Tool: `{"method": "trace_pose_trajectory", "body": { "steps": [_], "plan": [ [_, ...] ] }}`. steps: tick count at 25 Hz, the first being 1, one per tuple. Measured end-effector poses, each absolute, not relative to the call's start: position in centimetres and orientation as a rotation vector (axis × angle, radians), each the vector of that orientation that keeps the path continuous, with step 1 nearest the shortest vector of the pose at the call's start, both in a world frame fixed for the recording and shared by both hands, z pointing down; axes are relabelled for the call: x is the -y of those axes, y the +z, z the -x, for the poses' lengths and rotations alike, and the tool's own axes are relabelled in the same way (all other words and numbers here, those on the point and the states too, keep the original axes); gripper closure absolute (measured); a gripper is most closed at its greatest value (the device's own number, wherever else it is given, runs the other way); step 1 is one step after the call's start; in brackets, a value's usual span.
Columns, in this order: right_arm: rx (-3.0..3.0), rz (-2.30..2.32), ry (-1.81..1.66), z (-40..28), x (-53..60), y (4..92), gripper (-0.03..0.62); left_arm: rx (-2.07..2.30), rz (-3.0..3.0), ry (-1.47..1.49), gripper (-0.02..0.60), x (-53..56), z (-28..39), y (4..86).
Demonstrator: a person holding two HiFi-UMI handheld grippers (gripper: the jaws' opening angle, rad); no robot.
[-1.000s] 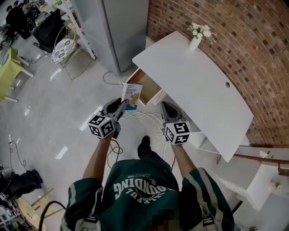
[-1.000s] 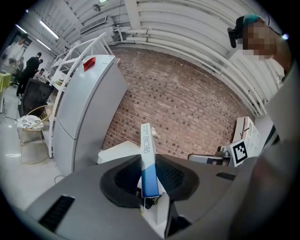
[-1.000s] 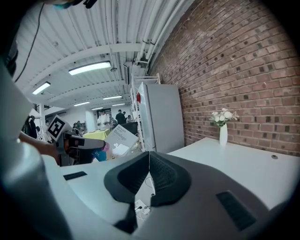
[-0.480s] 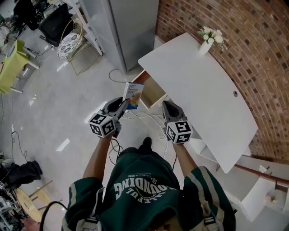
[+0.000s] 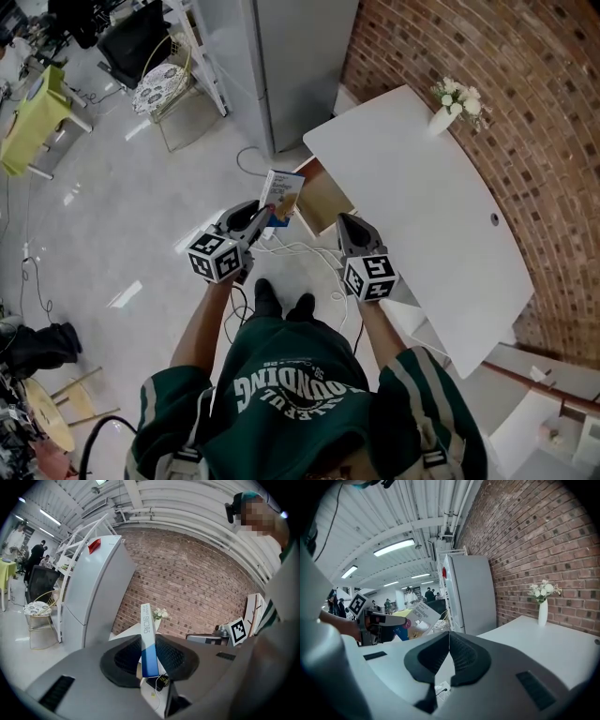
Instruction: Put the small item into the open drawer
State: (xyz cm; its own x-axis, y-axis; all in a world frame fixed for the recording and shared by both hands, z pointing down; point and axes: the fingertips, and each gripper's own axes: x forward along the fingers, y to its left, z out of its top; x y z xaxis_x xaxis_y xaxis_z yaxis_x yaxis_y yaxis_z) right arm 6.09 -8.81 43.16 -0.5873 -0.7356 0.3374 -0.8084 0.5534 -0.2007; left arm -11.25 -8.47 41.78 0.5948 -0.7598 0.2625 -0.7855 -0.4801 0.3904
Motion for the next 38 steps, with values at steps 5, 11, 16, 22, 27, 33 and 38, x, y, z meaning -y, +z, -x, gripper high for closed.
{"method": "trace_pose_trajectory", "body": {
  "steps": [5, 11, 16, 22, 27, 33, 38],
  "plan": [
    [2.571, -1.302, 0.498, -5.0, 9.8, 43.2, 0.569, 1.213, -2.352, 0.087, 0.479, 9.2, 12.1, 42.1],
    [2.575, -1.273, 0.502, -3.9, 10.2, 43.5, 0.569, 1.220, -2.342, 0.105, 0.479, 9.5, 12.9, 42.7],
    [2.589, -1.237, 0.505, -3.8, 10.0, 43.7, 0.569, 1.250, -2.331, 0.117, 0.479, 9.5, 13.1, 43.1],
    [2.606, -1.197, 0.495, -4.7, 9.8, 43.7, 0.569, 1.289, -2.314, 0.127, 0.479, 9.1, 12.3, 43.9],
    [2.581, -1.194, 0.514, -5.7, 9.5, 44.7, 0.569, 1.284, -2.299, 0.127, 0.479, 8.7, 11.3, 44.8],
    [2.555, -1.219, 0.525, -5.8, 10.0, 45.5, 0.569, 1.249, -2.311, 0.142, 0.479, 10.2, 10.9, 45.9],
    [2.511, -1.249, 0.546, -6.0, 11.2, 46.6, 0.569, 1.205, -2.326, 0.177, 0.479, 12.4, 10.7, 47.5]
  ]
}}
